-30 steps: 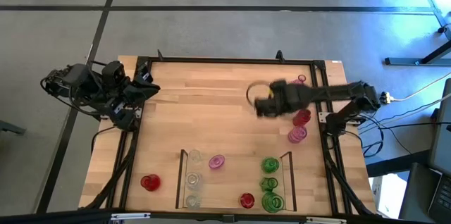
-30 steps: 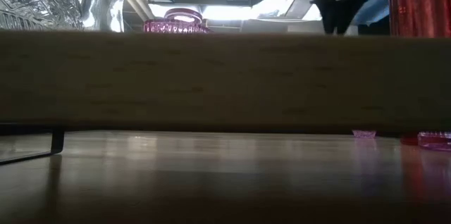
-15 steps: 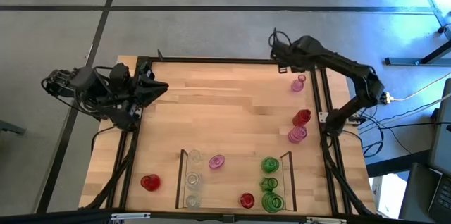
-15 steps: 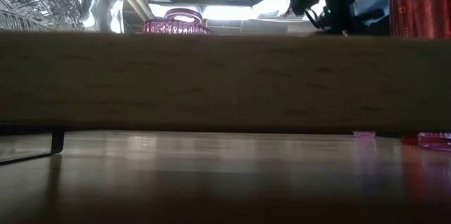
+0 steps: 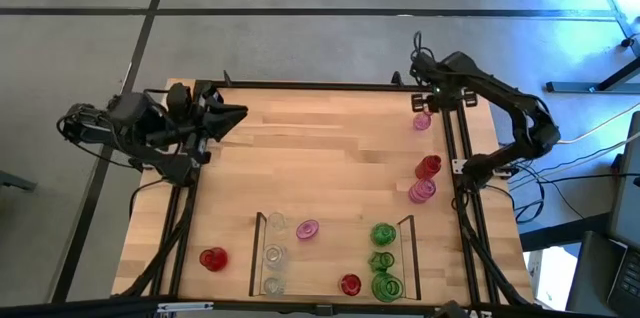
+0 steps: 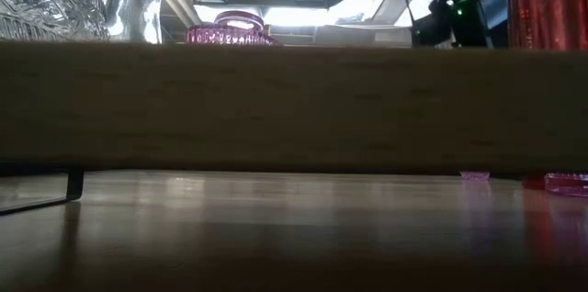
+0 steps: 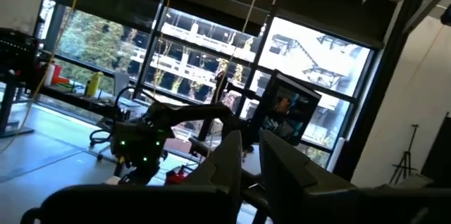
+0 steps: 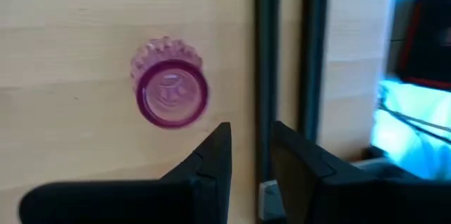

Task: Sort vases onto shelf
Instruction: Put the top purple vase aligned with the other purple vases on the shelf

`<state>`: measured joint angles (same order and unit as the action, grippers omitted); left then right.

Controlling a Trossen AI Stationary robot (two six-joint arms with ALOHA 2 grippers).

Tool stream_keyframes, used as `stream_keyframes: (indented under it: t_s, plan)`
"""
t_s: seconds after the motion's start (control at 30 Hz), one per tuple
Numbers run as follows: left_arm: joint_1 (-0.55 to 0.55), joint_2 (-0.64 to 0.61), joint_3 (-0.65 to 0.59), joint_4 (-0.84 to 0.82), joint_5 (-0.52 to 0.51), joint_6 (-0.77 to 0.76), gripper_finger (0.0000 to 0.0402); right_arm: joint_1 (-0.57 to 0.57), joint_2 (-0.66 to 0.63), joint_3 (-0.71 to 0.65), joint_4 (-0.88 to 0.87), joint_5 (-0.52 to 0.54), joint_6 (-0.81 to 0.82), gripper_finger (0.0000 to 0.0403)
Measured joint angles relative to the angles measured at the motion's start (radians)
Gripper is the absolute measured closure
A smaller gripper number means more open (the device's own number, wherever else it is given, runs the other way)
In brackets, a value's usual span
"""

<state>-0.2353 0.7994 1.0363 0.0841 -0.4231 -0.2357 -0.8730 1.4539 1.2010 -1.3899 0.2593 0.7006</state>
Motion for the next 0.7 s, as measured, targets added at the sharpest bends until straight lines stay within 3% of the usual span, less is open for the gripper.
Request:
stream_keyframes:
  t_s: [0.3, 0.47, 0.7]
  plan:
    - [0.074, 0.017, 0.000, 0.011, 0.093, -0.096, 0.0357, 0.001, -0.063, -0.121, 0.187, -0.035, 0.042, 0.0315]
    - [0.086, 0.029, 0.000, 0.016, 0.101, -0.106, 0.0357, -0.015, -0.080, -0.146, 0.254, -0.030, 0.074, 0.0315]
    - [0.086, 0.040, 0.000, 0.021, 0.104, -0.125, 0.0357, -0.030, -0.089, -0.147, 0.291, -0.106, 0.079, 0.0315]
